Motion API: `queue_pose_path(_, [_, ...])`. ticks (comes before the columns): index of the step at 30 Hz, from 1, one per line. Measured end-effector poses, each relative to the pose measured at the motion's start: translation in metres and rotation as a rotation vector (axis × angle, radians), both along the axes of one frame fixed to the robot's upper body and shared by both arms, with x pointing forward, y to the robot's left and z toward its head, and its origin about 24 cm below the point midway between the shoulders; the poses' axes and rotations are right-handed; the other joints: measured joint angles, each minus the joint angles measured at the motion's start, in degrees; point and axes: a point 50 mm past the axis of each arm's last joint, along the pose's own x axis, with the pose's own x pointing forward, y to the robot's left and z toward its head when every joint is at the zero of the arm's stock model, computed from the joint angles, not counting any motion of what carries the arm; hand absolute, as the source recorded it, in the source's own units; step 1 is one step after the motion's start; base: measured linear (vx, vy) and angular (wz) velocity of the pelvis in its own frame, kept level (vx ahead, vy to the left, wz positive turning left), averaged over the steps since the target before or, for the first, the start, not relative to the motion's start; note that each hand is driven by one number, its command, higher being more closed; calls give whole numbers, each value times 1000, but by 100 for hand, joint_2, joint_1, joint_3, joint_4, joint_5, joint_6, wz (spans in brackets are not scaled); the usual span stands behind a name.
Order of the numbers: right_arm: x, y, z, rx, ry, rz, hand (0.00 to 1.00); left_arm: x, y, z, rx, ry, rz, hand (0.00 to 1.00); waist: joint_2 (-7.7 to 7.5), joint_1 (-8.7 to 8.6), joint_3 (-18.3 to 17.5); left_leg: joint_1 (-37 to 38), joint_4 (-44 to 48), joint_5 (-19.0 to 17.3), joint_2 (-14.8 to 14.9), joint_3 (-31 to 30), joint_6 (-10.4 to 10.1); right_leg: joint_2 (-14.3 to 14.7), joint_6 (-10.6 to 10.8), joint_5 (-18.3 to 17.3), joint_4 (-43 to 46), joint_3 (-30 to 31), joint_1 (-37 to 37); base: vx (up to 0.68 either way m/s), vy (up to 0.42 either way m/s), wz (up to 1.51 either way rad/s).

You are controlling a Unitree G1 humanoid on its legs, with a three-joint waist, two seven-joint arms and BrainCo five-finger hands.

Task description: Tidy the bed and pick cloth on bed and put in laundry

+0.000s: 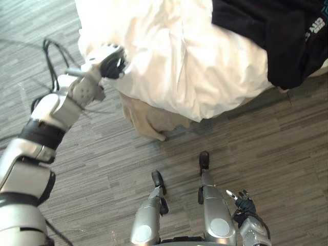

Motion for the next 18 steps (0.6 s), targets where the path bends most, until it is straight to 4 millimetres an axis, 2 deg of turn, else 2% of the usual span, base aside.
queue_pose_path(3, [-13,-1,-7,-9,71,26,0,-14,19,-37,-40,101,54,100,0,131,-358,114,-39,-3,-6,-78,7,-10,17,-18,-1,-103,144,5,20,18])
queue_pose_path(6, [-23,-2,-12,-20,120,57,0,-33,34,-70,-74,190,103,100,3,168,-655,222,-119,-2,-5,-184,7,-13,14,-82,-2,-218,278,9,11,16])
queue_pose_path(8, [-36,-4,-17,-30,182,88,0,-53,41,-111,-144,307,148,100,4,208,-909,325,-215,-14,-3,-250,-7,-10,7,-149,-5,-290,420,2,20,13])
queue_pose_path(10, [-43,-4,-19,-28,208,89,0,-66,41,-134,-187,375,166,100,-4,267,-1046,377,-249,-24,-2,-254,-14,-8,55,-186,-6,-293,438,39,20,2])
queue_pose_path(11, [-48,-5,-20,-30,226,94,0,-77,38,-155,-224,438,177,0,-9,316,-1071,510,-297,-21,-2,-255,-18,-5,77,-202,-9,-294,524,68,15,-1])
queue_pose_path(12, [-48,-5,-21,-31,230,97,0,-79,38,-159,-230,450,181,0,-14,318,-1081,516,-297,-22,-2,-255,-18,-5,80,-205,-11,-295,532,48,15,2])
queue_pose_path(14, [-51,-3,-23,-32,251,118,0,-89,44,-181,-255,521,240,0,-64,323,-1183,524,-297,-21,-1,-273,-22,-4,88,-211,-24,-318,549,21,15,3])
queue_pose_path(18, [-56,-1,-25,-18,271,119,0,-87,55,-175,-279,412,336,0,-131,313,-1229,623,-302,-18,3,-311,-18,0,93,-214,-30,-353,656,29,10,4])
